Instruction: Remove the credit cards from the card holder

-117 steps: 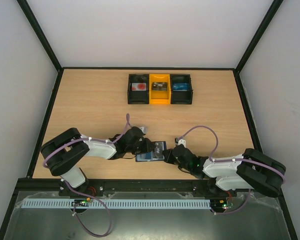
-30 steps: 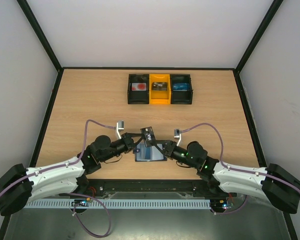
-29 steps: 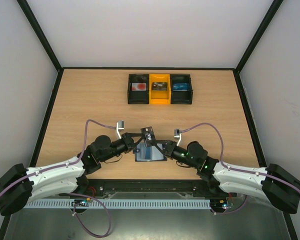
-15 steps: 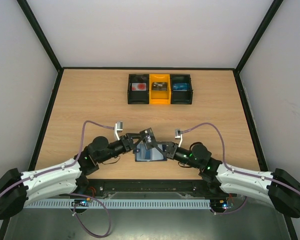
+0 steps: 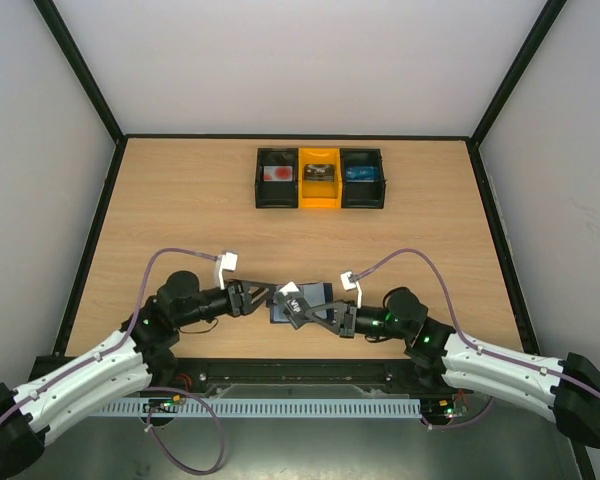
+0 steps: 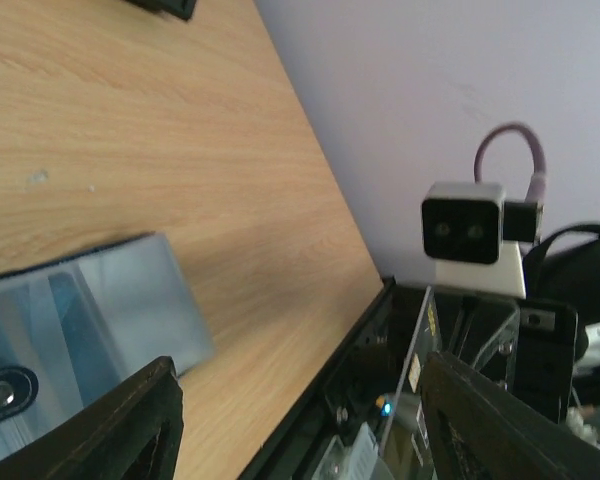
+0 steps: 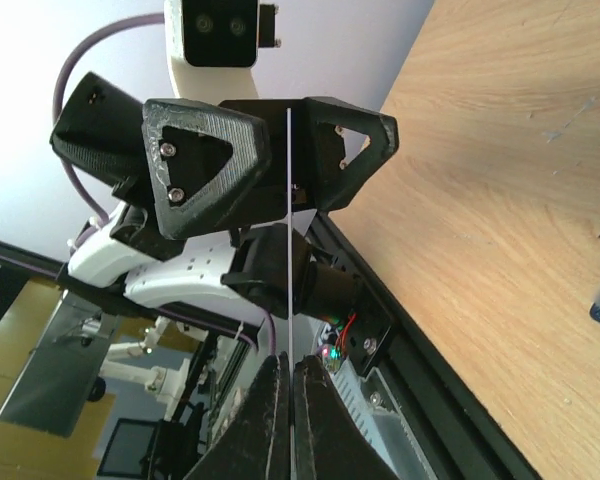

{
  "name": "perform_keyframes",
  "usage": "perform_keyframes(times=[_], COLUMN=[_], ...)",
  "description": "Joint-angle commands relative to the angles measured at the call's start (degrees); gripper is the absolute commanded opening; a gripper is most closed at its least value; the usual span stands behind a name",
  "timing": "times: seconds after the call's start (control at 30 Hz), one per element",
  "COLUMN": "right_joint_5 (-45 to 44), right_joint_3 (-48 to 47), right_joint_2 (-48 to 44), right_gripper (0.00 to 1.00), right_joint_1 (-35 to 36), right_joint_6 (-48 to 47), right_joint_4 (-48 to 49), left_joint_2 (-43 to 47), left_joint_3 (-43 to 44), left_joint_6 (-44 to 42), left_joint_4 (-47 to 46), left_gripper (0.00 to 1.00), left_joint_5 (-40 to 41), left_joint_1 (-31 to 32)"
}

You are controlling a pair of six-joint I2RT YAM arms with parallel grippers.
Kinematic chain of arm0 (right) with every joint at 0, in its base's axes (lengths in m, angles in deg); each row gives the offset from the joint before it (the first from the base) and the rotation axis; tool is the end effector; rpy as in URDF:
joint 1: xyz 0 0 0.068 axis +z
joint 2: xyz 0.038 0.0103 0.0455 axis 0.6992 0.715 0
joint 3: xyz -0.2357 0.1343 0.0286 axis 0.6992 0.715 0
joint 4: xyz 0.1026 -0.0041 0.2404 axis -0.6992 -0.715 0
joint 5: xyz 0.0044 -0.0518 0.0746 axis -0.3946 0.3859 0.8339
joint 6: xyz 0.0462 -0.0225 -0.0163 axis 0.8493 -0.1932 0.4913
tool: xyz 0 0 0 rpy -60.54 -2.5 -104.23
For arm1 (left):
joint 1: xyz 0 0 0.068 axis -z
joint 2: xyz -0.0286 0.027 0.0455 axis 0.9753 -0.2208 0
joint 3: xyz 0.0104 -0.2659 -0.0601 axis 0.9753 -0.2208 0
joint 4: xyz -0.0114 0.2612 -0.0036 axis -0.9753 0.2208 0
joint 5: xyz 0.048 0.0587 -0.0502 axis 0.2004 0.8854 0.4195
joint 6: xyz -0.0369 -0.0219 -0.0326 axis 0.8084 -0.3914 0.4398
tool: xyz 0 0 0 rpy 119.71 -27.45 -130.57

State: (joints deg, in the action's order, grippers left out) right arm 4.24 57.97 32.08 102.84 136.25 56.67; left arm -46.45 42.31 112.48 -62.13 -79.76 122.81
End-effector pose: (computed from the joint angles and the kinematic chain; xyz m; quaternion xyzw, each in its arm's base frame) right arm 0.0666 0.1440 0.2009 -0.1812 0.6829 0.6835 0.1836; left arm 0.1021 -0.1206 0.2231 0.0545 0.7459 -0.5764 0.3293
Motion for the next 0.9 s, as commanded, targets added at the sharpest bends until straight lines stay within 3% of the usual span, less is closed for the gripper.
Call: perform_keyframes(times=[0.0,0.27,0.57,0.67,0.73,0.87], right_joint_5=[5.4,7.7,6.2,3.2,1.3,-1.6], right_joint_3=[0.5,-0.2,0.6,0.8,1.3,2.6], right_joint_2=[-0.2,2.2,1.8,1.0,0.7,1.0], right_gripper=[0.02,0.02,0.03,0.07,0.19,0.33], right_joint_1=[0.2,0.2,0.1,0.2,0.1,0.2], right_joint_6=[-1.6,-1.1,0.0,1.2,2.6,6.1], right_joint_4=[0.5,3.5,4.0,4.4,5.5,9.9], left_joint_2=[-0.4,-5.6,-5.7,-5.8,-5.8,-5.8], left_joint_3=[2.4,2.3,1.0,0.7,0.5,-0.9], left_joint_6=[-6.3,-5.0,-2.7,-2.1,-1.5,1.8], left_joint_4=[5.9,-1.0,-5.0,-6.0,-6.9,-12.1], left_gripper=[0.66,0.54,0.03,0.03,0.03,0.03], left_joint_5=[-7.8,-16.6,-16.0,-15.2,-14.6,-13.4], left_joint_1=[-0.4,-0.4,-0.6,-0.7,-0.7,-0.8])
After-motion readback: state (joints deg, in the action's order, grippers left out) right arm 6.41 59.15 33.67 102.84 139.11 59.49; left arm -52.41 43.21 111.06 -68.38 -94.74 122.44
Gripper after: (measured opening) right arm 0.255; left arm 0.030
